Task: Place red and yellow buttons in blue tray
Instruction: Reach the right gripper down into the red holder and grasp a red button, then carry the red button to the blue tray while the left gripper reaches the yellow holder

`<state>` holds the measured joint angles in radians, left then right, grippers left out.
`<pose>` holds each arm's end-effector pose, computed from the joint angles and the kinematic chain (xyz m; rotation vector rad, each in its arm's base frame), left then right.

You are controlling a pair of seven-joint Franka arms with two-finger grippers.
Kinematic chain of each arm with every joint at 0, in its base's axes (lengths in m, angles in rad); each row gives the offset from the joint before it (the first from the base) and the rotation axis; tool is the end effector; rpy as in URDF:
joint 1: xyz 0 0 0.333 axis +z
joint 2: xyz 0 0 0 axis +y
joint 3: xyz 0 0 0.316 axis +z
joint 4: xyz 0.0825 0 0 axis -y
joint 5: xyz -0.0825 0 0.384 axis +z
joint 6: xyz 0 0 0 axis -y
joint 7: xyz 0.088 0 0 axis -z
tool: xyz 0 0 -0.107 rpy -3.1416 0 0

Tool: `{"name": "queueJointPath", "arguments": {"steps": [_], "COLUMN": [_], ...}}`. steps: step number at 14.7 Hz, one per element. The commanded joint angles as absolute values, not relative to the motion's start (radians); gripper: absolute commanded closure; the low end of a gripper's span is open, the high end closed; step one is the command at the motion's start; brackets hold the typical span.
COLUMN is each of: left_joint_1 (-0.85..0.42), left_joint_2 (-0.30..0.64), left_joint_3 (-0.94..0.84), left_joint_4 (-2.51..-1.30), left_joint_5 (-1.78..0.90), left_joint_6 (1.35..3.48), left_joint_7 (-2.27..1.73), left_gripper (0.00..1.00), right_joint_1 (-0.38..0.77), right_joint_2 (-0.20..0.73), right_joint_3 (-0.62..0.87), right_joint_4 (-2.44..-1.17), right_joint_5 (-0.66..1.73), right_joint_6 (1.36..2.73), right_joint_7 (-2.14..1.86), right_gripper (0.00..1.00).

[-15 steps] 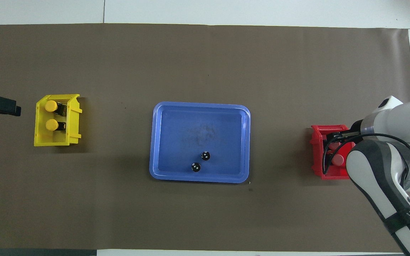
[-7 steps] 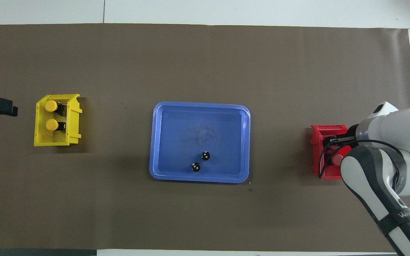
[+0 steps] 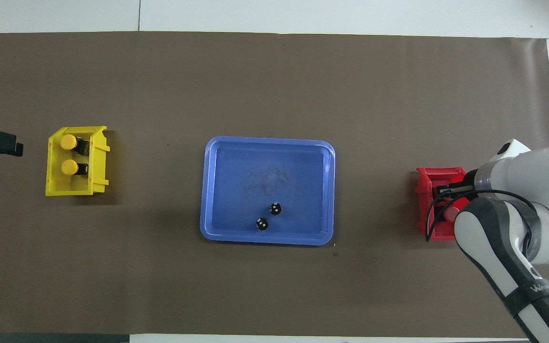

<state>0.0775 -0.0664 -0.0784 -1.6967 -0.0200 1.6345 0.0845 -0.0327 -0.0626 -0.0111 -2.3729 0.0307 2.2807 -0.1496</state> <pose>0.5381 -0.0038 0.6066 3.1242 -0.1313 0.0072 0.4862 -0.0206 0.3462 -3.1120 -0.1331 0.0423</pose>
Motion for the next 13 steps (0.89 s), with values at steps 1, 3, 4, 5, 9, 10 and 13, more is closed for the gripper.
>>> {"name": "queueJointPath", "arguments": {"steps": [1, 3, 4, 5, 9, 10, 13], "left_joint_1": [0.094, 0.092, 0.092, 0.092, 0.091, 0.092, 0.092], "left_joint_2": [-0.075, -0.075, -0.075, -0.075, -0.077, -0.078, -0.080], "left_joint_3": [-0.080, -0.080, -0.080, -0.080, -0.081, -0.081, -0.081], "left_joint_4": [-1.707, -1.707, -1.707, -1.707, -1.707, -1.707, -1.709], "left_joint_5": [-0.031, -0.031, -0.031, -0.031, -0.031, -0.031, -0.031], "left_joint_6": [1.643, 1.649, 1.646, 1.644, 1.625, 1.624, 1.623], "left_joint_7": [0.097, 0.097, 0.095, 0.095, 0.091, 0.089, 0.089], "left_gripper": [0.00, 0.00, 0.00, 0.00, 0.00, 0.00, 0.00], "right_joint_1": [-0.043, -0.046, -0.049, -0.048, -0.026, 0.000, 0.150], "right_joint_2": [-0.080, -0.048, -0.028, -0.003, 0.099, 0.130, 0.192], "right_joint_3": [-0.009, -0.011, -0.012, -0.012, -0.002, 0.009, 0.012], "right_joint_4": [-2.373, -2.265, -2.184, -2.110, -1.786, -1.711, -1.605], "right_joint_5": [0.046, 0.040, 0.031, 0.026, 0.032, 0.052, 0.095], "right_joint_6": [2.272, 2.153, 2.069, 1.996, 1.757, 1.731, 1.742], "right_joint_7": [-0.199, -0.228, -0.235, -0.235, -0.183, -0.122, 0.155], "right_gripper": [0.78, 0.78, 0.78, 0.78, 0.77, 0.77, 0.78]}}
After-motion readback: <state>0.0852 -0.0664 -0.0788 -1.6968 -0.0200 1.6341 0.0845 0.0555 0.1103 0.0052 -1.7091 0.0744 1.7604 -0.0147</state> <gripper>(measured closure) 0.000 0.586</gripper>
